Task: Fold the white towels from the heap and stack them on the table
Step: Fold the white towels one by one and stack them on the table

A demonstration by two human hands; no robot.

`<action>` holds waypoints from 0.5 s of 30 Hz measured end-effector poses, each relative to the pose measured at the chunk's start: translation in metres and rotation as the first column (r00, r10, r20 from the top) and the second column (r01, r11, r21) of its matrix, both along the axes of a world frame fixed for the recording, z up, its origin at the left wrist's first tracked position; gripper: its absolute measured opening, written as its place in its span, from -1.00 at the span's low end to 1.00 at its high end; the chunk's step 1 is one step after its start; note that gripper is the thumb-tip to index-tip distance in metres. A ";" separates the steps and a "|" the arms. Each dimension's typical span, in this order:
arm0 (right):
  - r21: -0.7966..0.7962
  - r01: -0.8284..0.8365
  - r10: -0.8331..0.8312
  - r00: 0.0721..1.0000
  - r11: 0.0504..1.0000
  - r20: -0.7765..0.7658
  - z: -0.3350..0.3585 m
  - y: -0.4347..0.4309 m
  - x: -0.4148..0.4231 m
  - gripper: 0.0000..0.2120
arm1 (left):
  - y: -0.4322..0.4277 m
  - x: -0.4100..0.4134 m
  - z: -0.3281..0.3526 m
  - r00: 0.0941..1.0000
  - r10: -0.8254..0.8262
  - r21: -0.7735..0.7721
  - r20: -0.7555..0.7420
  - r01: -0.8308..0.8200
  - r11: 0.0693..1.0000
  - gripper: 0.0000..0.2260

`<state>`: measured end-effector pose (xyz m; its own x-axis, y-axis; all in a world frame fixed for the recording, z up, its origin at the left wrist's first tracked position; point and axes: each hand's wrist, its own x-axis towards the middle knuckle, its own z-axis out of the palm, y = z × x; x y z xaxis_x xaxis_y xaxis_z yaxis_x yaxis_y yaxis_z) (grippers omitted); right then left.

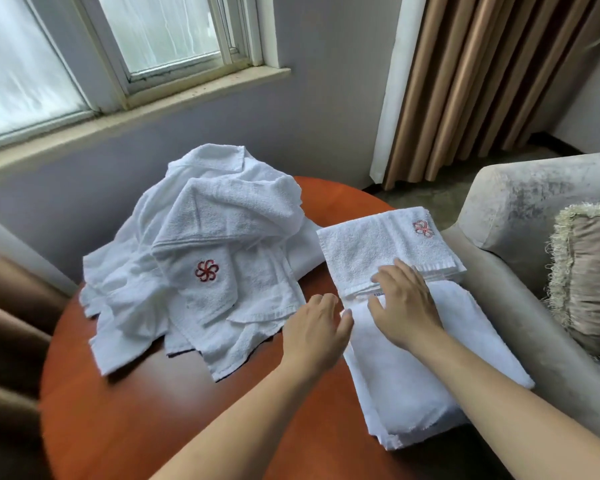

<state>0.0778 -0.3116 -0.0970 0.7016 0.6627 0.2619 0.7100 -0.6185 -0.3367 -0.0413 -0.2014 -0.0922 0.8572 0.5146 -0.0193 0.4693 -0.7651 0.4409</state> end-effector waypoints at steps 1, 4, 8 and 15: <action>0.020 -0.026 0.027 1.000 0.999 -0.013 0.003 0.013 -0.006 -0.82 | 0.012 -0.005 0.004 0.999 0.045 -0.021 0.012 -0.045 0.999 -0.66; 0.024 -0.081 0.082 0.996 0.996 -0.029 0.008 0.049 -0.021 -0.86 | 0.051 -0.021 0.010 0.989 0.144 -0.032 0.034 -0.143 0.989 -0.73; -0.125 -0.118 0.103 0.988 0.985 -0.119 0.006 0.093 -0.032 -0.82 | 0.104 -0.040 0.015 0.976 0.214 -0.035 0.029 -0.213 0.976 -0.76; -0.113 0.073 -0.124 0.829 0.991 -0.545 0.006 0.187 -0.046 -0.82 | 0.200 -0.048 0.017 0.933 0.359 -0.234 -0.013 -0.352 0.906 -0.88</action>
<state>0.0320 -0.1248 -0.0906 0.7756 0.5840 -0.2397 0.3568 -0.7188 -0.5967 -0.0897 -0.0012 -0.0748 0.6200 0.7701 -0.1500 0.6753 -0.4265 0.6017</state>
